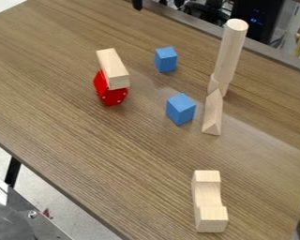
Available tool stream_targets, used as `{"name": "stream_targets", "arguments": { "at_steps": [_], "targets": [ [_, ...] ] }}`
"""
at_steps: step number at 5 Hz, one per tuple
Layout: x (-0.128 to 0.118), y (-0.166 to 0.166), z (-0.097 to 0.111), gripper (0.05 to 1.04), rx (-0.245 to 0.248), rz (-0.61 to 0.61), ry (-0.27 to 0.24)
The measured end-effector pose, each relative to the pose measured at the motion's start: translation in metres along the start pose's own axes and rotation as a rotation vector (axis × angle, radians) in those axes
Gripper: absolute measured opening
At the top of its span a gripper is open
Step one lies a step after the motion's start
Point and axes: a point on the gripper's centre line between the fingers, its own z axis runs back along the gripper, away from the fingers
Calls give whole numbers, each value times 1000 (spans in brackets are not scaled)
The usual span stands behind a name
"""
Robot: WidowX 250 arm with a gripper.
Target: Put the blue cube on top of the blue cube
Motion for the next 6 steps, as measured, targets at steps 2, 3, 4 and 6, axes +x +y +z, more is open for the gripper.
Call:
{"name": "stream_targets", "arguments": {
  "at_steps": [2,3,4,6],
  "targets": [
    [-17,2,-21,1000,29,30,66],
    [-37,-6,-26,1000,7,55,110],
    [-53,-12,-25,1000,-14,46,139],
    [-85,-16,-36,1000,0,-46,214]
  ]
}}
